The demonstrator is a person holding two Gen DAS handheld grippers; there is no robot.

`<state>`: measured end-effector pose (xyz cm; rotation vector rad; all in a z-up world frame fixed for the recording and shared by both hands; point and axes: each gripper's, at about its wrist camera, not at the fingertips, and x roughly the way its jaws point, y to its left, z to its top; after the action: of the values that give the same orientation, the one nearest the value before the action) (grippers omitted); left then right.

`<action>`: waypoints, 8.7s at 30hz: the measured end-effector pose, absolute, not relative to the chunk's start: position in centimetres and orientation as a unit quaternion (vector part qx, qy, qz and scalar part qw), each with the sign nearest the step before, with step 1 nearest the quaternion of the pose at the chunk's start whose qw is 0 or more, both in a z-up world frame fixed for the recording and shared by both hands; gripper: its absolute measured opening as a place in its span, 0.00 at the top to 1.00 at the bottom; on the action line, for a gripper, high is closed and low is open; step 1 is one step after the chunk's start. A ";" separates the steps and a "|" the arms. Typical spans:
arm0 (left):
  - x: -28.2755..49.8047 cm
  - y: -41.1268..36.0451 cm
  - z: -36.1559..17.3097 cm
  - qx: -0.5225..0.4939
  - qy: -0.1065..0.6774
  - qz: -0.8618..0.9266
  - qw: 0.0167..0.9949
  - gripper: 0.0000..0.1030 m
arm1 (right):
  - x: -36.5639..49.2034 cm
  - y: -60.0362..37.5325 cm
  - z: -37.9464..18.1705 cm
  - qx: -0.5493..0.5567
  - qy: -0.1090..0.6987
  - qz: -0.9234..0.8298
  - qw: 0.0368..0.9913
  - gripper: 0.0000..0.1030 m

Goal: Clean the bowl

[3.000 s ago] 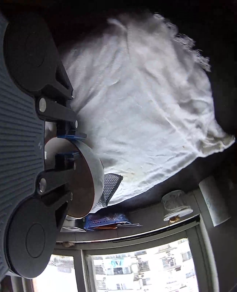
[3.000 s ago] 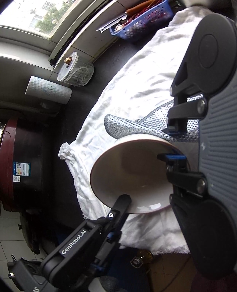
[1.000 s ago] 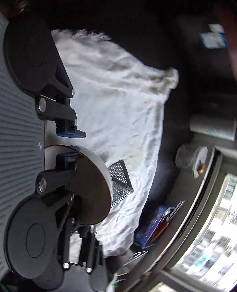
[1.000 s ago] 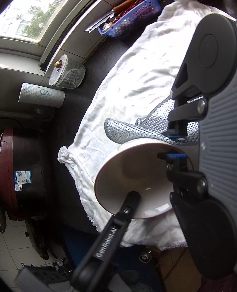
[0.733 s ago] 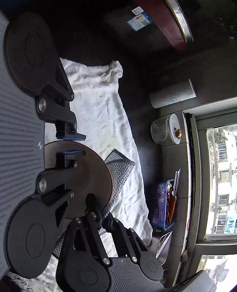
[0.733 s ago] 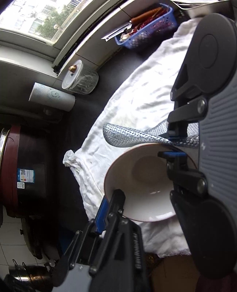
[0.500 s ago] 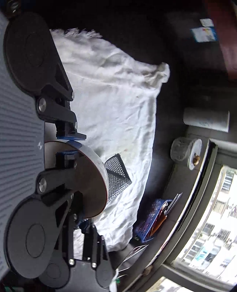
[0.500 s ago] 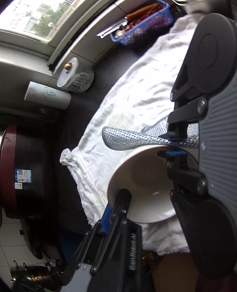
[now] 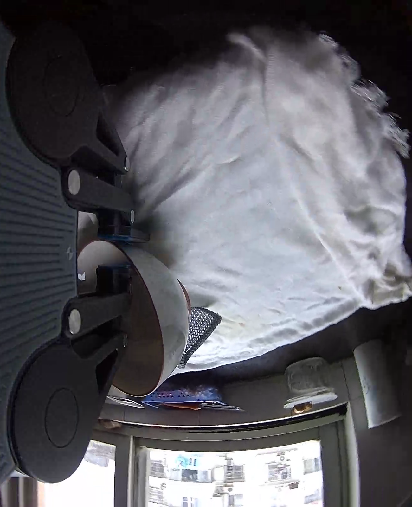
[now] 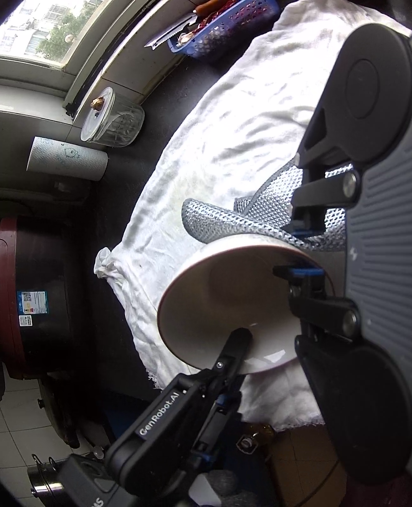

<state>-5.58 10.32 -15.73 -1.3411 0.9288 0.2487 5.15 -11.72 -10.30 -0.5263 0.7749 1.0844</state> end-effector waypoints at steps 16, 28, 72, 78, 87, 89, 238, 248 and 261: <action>-2.0 -1.4 -5.3 0.082 0.364 0.039 0.927 0.88 | 5.3 -11.9 -7.6 -0.305 0.288 0.477 0.773 0.90; -1.9 4.2 -6.6 -0.179 0.394 0.074 0.899 0.88 | 6.0 -12.0 -9.0 -0.275 0.336 0.488 0.758 0.84; -2.4 7.9 -8.7 -0.354 0.415 0.111 0.831 0.85 | 6.4 -12.1 -9.2 -0.237 0.372 0.496 0.748 0.81; -4.1 11.0 -13.0 -0.548 0.422 0.147 0.707 0.85 | 5.9 -12.1 -9.5 -0.221 0.375 0.506 0.744 0.76; -4.8 11.9 -14.5 -0.607 0.405 0.155 0.666 0.85 | 6.4 -13.5 -9.3 -0.164 0.400 0.533 0.727 0.60; -4.4 11.9 -14.2 -0.595 0.404 0.151 0.677 0.85 | 6.8 -14.1 -9.1 -0.151 0.404 0.540 0.723 0.57; 3.4 0.4 -7.7 0.115 0.438 -0.131 0.882 0.94 | 15.1 -21.6 -9.7 0.086 0.437 0.551 0.706 0.95; 3.5 -3.3 -9.2 0.194 0.433 -0.119 0.872 0.90 | 16.2 -21.2 -10.1 -0.015 0.448 0.468 0.762 0.51; 0.3 -1.3 -4.6 0.051 0.404 -0.072 0.911 0.70 | 8.6 -19.7 -6.0 -0.248 0.298 0.487 0.783 0.28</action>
<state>0.30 -1.27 -4.59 0.1057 0.8324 -0.1490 8.62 -19.71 -6.02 -0.5354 0.6435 1.0515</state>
